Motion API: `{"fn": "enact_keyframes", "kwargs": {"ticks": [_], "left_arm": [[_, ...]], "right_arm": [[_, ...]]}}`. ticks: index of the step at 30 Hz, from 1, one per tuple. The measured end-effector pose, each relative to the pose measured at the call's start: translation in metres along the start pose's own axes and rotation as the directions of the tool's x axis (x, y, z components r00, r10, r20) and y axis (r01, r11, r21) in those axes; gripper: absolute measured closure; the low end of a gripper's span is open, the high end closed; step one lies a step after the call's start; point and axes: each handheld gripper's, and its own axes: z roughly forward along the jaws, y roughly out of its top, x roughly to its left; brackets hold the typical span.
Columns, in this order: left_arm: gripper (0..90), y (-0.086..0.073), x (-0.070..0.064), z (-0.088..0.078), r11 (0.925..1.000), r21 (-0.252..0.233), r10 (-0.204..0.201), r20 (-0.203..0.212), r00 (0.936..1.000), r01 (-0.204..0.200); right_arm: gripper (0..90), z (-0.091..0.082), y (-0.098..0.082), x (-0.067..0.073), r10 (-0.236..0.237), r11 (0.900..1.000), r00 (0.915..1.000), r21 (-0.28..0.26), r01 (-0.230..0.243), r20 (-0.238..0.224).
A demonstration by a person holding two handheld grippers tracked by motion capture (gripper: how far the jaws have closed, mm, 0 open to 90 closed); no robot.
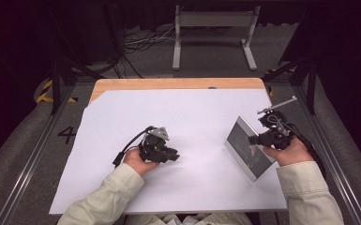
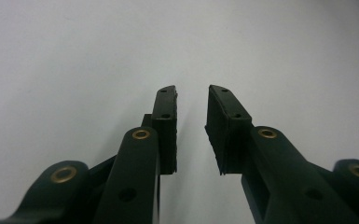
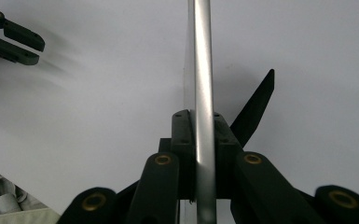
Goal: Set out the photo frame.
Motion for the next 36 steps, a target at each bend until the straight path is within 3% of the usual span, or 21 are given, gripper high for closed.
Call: {"fn": "enact_keyframes", "kwargs": {"ticks": [14, 18, 22, 24, 25, 26, 31, 36], "left_arm": [[70.8, -0.020, 0.003, -0.020, 0.9980, -0.032, -0.057, -0.049, 0.9972, 0.055], [69.9, -0.026, 0.006, -0.025, 0.9960, -0.045, -0.080, -0.065, 0.9947, 0.077], [69.7, -0.031, 0.008, -0.029, 0.9942, -0.050, -0.099, -0.071, 0.9925, 0.095], [69.3, -0.032, 0.009, -0.030, 0.9941, -0.048, -0.100, -0.074, 0.9922, 0.097], [69.2, -0.032, 0.009, -0.030, 0.9941, -0.048, -0.100, -0.074, 0.9922, 0.097], [69.2, -0.033, 0.010, -0.030, 0.9932, -0.047, -0.110, -0.075, 0.9911, 0.107], [69.1, -0.036, 0.012, -0.033, 0.9920, -0.051, -0.120, -0.081, 0.9895, 0.116], [69.1, -0.039, 0.013, -0.035, 0.9901, -0.053, -0.134, -0.086, 0.9872, 0.130]], "right_arm": [[83.2, 0.001, 0.032, 0.009, -0.121, 0.993, 0.9926, -0.004, 0.121, -0.013], [83.2, 0.004, 0.042, 0.014, -0.174, 0.985, 0.9843, -0.011, 0.174, -0.029], [83.2, 0.004, 0.050, 0.020, -0.252, 0.968, 0.9671, -0.029, 0.251, -0.037], [83.2, 0.006, 0.053, 0.024, -0.308, 0.951, 0.9505, -0.030, 0.307, -0.040], [83.2, 0.006, 0.053, 0.024, -0.308, 0.951, 0.9505, -0.030, 0.307, -0.040], [83.2, 0.009, 0.057, 0.030, -0.345, 0.939, 0.9377, -0.019, 0.344, -0.043], [83.2, 0.014, 0.066, 0.036, -0.389, 0.921, 0.9194, -0.024, 0.388, -0.056], [83.2, 0.017, 0.073, 0.041, -0.439, 0.899, 0.8954, -0.029, 0.438, -0.076]]}}
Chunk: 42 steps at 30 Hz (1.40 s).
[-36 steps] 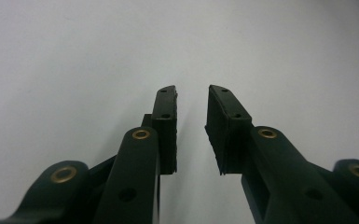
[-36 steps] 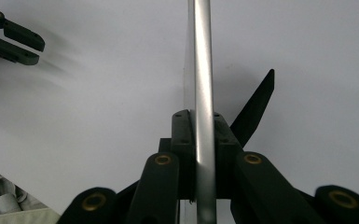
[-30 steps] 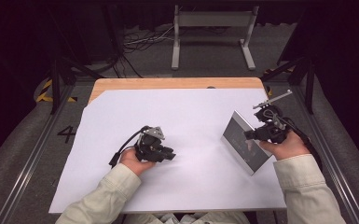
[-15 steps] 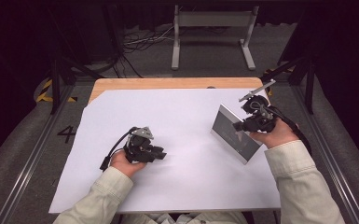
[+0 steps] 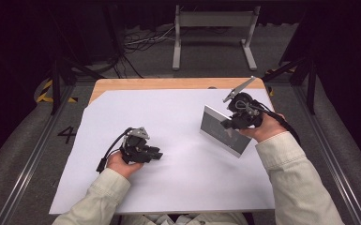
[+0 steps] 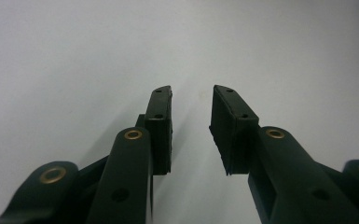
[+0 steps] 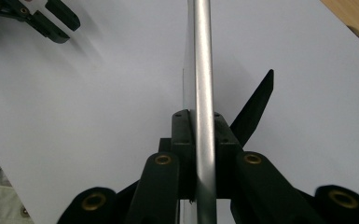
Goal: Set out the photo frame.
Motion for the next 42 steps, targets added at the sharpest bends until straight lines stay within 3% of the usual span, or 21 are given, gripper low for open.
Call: {"fn": "enact_keyframes", "kwargs": {"ticks": [12, 14, 22, 30, 37, 38, 42], "left_arm": [[68.8, -0.011, 0.003, -0.010, 0.9994, -0.009, -0.034, -0.022, 0.9992, 0.034], [68.7, -0.015, 0.004, -0.013, 0.9988, -0.015, -0.046, -0.029, 0.9985, 0.046], [68.4, -0.022, 0.006, -0.018, 0.9976, -0.020, -0.067, -0.042, 0.9968, 0.067], [68.4, -0.021, 0.008, -0.017, 0.9973, -0.018, -0.072, -0.037, 0.9967, 0.071], [68.5, -0.018, 0.008, -0.015, 0.9976, -0.016, -0.068, -0.027, 0.9973, 0.068], [68.5, -0.018, 0.008, -0.015, 0.9976, -0.016, -0.068, -0.027, 0.9973, 0.068], [68.4, -0.017, 0.008, -0.013, 0.9980, -0.015, -0.062, -0.024, 0.9978, 0.062]], "right_arm": [[83.2, 0.012, 0.020, 0.004, -0.114, 0.993, 0.9922, -0.002, 0.114, -0.051], [83.2, 0.016, 0.025, 0.005, -0.152, 0.988, 0.9860, -0.008, 0.152, -0.068], [83.2, 0.026, 0.040, 0.006, -0.211, 0.977, 0.9717, -0.012, 0.211, -0.106], [83.2, 0.037, 0.050, 0.005, -0.276, 0.960, 0.9479, -0.005, 0.279, -0.158], [83.2, 0.044, 0.051, 0.005, -0.342, 0.937, 0.9167, -0.005, 0.348, -0.207], [83.2, 0.044, 0.051, 0.005, -0.342, 0.937, 0.9167, -0.005, 0.348, -0.207], [83.2, 0.047, 0.052, 0.007, -0.388, 0.917, 0.8916, -0.006, 0.398, -0.233]]}}
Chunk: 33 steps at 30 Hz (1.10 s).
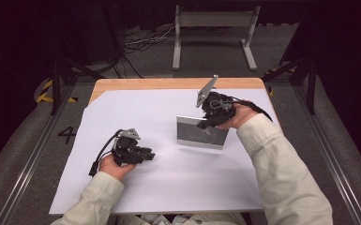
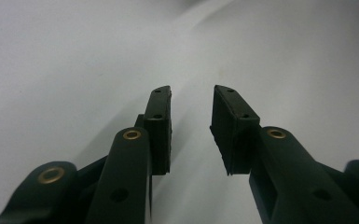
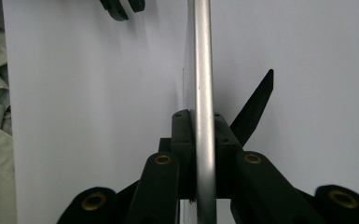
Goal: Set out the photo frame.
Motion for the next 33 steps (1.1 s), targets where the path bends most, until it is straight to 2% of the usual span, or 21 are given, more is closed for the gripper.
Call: {"fn": "enact_keyframes", "kwargs": {"ticks": [2, 11, 13, 22, 26, 31, 33], "left_arm": [[68.1, 0.000, 0.000, 0.000, 1.0000, 0.004, 0.005, 0.000, 1.0000, -0.005], [67.8, 0.003, 0.000, 0.002, 1.0000, 0.002, 0.005, 0.008, 1.0000, -0.005], [67.8, 0.004, 0.000, 0.003, 0.9999, 0.003, 0.010, 0.010, 0.9999, -0.010], [67.7, 0.006, -0.001, 0.006, 0.9999, 0.007, 0.014, 0.014, 0.9998, -0.014], [67.7, 0.006, -0.001, 0.005, 0.9999, 0.007, 0.014, 0.014, 0.9998, -0.015], [67.7, 0.006, -0.001, 0.005, 0.9998, 0.007, 0.017, 0.014, 0.9998, -0.017], [67.7, 0.005, -0.001, 0.005, 0.9999, 0.007, 0.015, 0.012, 0.9998, -0.015]], "right_arm": [[83.2, 0.002, 0.000, 0.000, -0.033, 0.999, 0.9994, 0.001, 0.033, -0.005], [83.2, 0.008, 0.000, 0.000, -0.059, 0.998, 0.9977, 0.011, 0.059, -0.035], [83.2, 0.010, 0.001, 0.002, -0.083, 0.996, 0.9952, 0.018, 0.084, -0.051], [83.2, 0.015, -0.001, 0.003, -0.126, 0.991, 0.9877, 0.025, 0.129, -0.092], [83.2, 0.017, -0.002, 0.005, -0.139, 0.990, 0.9861, 0.026, 0.142, -0.091], [83.1, 0.020, -0.005, 0.002, -0.127, 0.991, 0.9855, 0.031, 0.131, -0.112], [82.6, 0.020, -0.006, 0.002, -0.126, 0.991, 0.9871, 0.039, 0.130, -0.099]]}}
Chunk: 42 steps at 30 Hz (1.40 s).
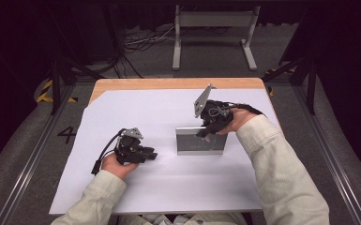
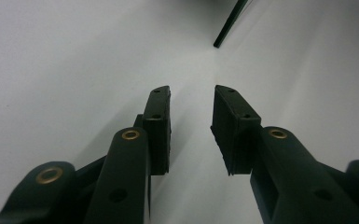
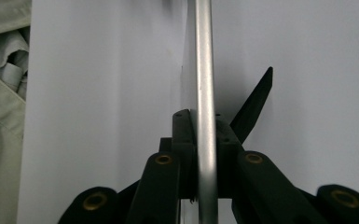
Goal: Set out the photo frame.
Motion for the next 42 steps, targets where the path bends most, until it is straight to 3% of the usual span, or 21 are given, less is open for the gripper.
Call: {"fn": "enact_keyframes", "kwargs": {"ticks": [3, 13, 17, 26, 33, 42], "left_arm": [[67.6, 0.000, 0.000, 0.000, 1.0000, 0.000, 0.000, 0.001, 1.0000, 0.000], [67.5, 0.000, 0.000, 0.000, 1.0000, 0.002, -0.001, 0.001, 1.0000, 0.001], [67.4, 0.000, 0.000, 0.000, 1.0000, 0.004, 0.000, 0.005, 1.0000, 0.000], [67.1, -0.001, 0.000, -0.001, 1.0000, 0.007, -0.001, 0.000, 1.0000, 0.001], [67.1, -0.005, 0.000, -0.004, 0.9999, -0.002, -0.016, -0.007, 0.9999, 0.016], [67.1, -0.010, 0.002, -0.008, 0.9996, -0.006, -0.027, -0.018, 0.9995, 0.027]], "right_arm": [[81.3, 0.000, -0.002, -0.001, -0.016, 1.000, 0.9996, 0.011, 0.015, 0.022], [76.0, 0.000, -0.002, -0.004, 0.018, 1.000, 0.9972, 0.008, -0.018, 0.073], [68.8, -0.002, -0.004, -0.006, 0.053, 0.998, 0.9937, -0.021, -0.051, 0.099], [49.3, -0.001, -0.010, -0.010, 0.072, 0.995, 0.9892, -0.074, -0.063, 0.127], [41.9, -0.011, -0.014, -0.012, 0.101, 0.990, 0.9800, -0.113, -0.082, 0.171], [38.6, -0.022, -0.022, -0.008, 0.118, 0.985, 0.9733, -0.145, -0.090, 0.197]]}}
